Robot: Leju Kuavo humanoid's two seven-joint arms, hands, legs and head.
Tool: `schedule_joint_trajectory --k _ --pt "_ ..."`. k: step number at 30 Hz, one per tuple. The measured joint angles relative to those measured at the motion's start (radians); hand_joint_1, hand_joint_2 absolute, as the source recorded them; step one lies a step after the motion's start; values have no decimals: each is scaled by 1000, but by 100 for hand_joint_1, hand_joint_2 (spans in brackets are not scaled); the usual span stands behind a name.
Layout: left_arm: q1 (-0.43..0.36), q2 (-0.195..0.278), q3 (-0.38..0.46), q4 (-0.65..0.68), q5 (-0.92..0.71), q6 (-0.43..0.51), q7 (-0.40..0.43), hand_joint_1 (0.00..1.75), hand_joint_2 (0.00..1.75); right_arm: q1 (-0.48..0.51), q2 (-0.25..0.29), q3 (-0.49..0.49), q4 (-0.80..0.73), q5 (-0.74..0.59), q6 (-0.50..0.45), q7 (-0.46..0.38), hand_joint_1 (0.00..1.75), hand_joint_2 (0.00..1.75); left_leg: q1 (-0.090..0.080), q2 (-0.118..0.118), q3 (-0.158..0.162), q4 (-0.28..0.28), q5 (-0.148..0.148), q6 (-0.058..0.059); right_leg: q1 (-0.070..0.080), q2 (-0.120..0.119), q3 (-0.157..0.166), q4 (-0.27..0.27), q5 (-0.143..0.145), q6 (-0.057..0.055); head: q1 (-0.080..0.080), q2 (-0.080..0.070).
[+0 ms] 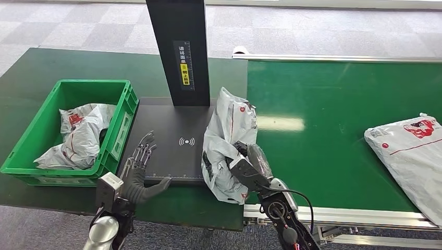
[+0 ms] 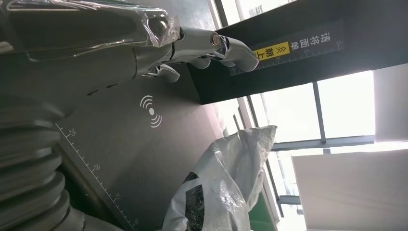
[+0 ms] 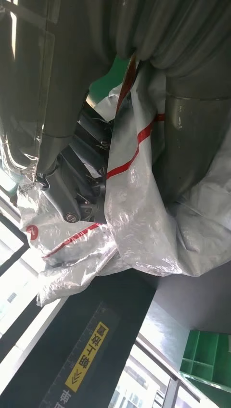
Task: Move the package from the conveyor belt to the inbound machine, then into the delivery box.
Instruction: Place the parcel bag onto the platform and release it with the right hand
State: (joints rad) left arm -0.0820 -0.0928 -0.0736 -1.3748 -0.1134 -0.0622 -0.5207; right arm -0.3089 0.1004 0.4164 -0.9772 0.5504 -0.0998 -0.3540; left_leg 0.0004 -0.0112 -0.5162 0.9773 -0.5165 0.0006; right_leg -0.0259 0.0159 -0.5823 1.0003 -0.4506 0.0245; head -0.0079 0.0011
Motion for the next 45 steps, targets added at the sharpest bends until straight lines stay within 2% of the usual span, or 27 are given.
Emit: schedule_joint_trajectory --k 1,4,5,20,32,39,42,45 --pt "0 0 0 0 0 0 0 0 175 0 0 -1 2 -2 4 -1 152 175 0 0 0 0 0 0 0 0 0 0 0 0 0 0" --pt "0 -1 0 0 -1 0 0 0 175 0 0 -5 8 -3 12 -3 24 175 0 0 0 0 0 0 0 0 0 0 0 0 0 0" --pt "0 -1 0 0 -1 0 0 0 175 0 0 -6 11 -1 15 -5 0 175 0 0 0 0 0 0 0 0 0 0 0 0 0 0" --pt "2 -1 0 0 -1 0 0 0 175 -11 1 -6 28 -40 65 -66 0 175 0 0 0 0 0 0 0 0 0 0 0 0 0 0" --pt "3 -1 0 0 -1 0 0 0 175 -12 1 -6 28 -49 71 -73 0 175 0 0 0 0 0 0 0 0 0 0 0 0 0 0" --pt "3 -1 0 0 -1 0 0 0 175 -10 1 -7 15 -127 126 -159 0 175 0 0 0 0 0 0 0 0 0 0 0 0 0 0" --pt "4 -1 0 -2 0 -1 -3 0 175 -5 -1 -21 -14 -156 104 -176 0 175 0 0 0 0 0 0 0 0 0 0 0 0 0 0" --pt "9 -4 -4 -6 -4 -16 -3 0 175 3 -9 -64 -51 -180 36 -162 0 175 0 0 0 0 0 0 0 0 0 0 0 0 0 0"
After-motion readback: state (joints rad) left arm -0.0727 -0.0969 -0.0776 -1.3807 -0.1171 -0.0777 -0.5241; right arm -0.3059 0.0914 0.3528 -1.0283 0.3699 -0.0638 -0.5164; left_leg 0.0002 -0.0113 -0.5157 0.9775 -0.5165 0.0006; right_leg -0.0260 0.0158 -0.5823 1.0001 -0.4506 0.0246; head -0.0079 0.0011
